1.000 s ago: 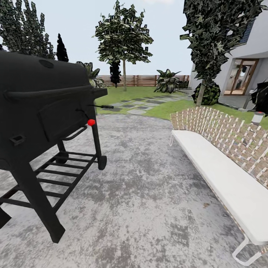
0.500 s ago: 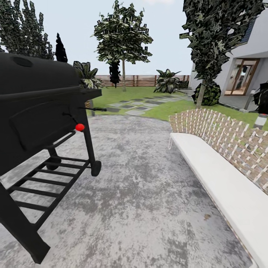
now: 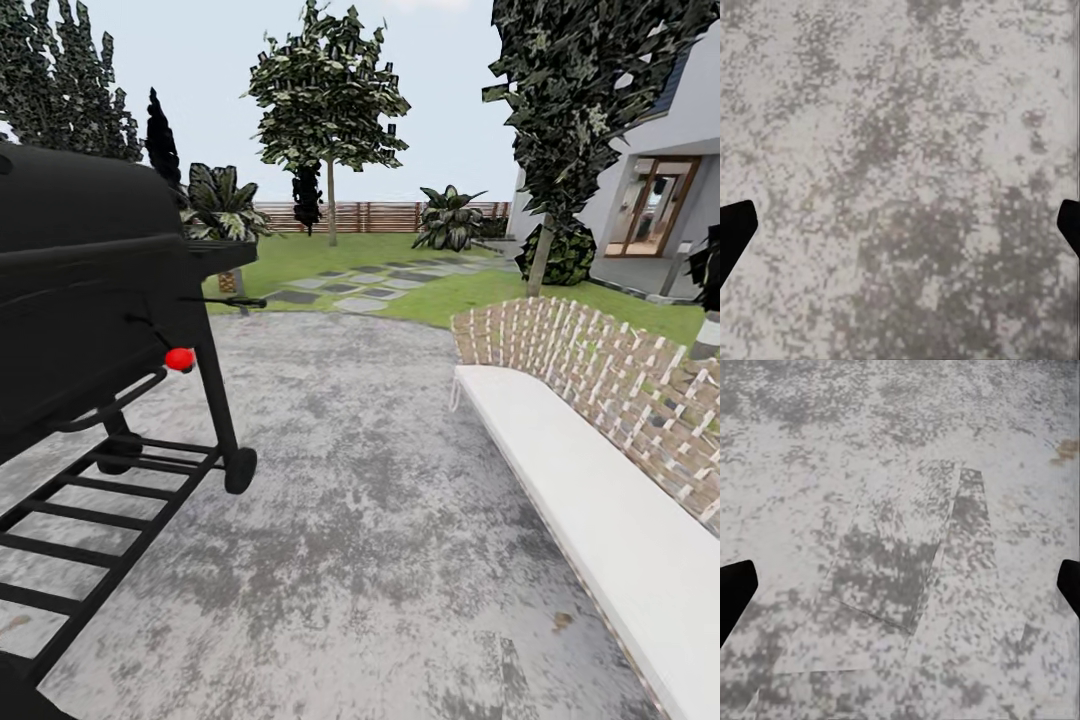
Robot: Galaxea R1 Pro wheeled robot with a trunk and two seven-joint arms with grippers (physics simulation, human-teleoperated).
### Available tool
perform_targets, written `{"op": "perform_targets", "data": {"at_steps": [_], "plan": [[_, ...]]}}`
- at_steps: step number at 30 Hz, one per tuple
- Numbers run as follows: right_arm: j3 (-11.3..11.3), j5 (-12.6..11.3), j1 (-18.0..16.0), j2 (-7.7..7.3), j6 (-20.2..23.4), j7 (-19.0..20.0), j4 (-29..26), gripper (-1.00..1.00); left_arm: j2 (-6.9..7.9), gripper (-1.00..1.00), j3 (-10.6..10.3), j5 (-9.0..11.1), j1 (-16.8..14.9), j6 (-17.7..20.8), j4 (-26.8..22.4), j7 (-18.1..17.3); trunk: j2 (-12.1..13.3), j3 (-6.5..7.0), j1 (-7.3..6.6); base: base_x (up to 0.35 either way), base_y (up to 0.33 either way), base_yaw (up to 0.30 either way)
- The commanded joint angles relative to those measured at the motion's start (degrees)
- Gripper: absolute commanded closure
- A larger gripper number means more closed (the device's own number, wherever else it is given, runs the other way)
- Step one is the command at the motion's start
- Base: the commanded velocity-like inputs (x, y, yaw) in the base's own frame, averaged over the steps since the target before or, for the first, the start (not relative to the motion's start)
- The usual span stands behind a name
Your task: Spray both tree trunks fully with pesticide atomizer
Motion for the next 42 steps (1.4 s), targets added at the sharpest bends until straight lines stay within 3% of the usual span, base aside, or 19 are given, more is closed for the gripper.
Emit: {"op": "perform_targets", "data": {"at_steps": [1, 42], "plan": [[0.0, 0.0, 0.0, 0.0, 0.0, 0.0, 0.0, -1.0, 0.0, -1.0, 0.0, 0.0, 0.0, 0.0, 0.0, 0.0, 0.0, 0.0, 0.0, 0.316, -0.132, 0.0], [0.0, 0.0, 0.0, 0.0, 0.0, 0.1, 0.0, -1.0, 0.26, -1.0, 0.0, 0.1, 0.0, 0.0, 0.0, 0.0, 0.0, 0.0, 0.0, 0.323, -0.102, 0.005]]}}
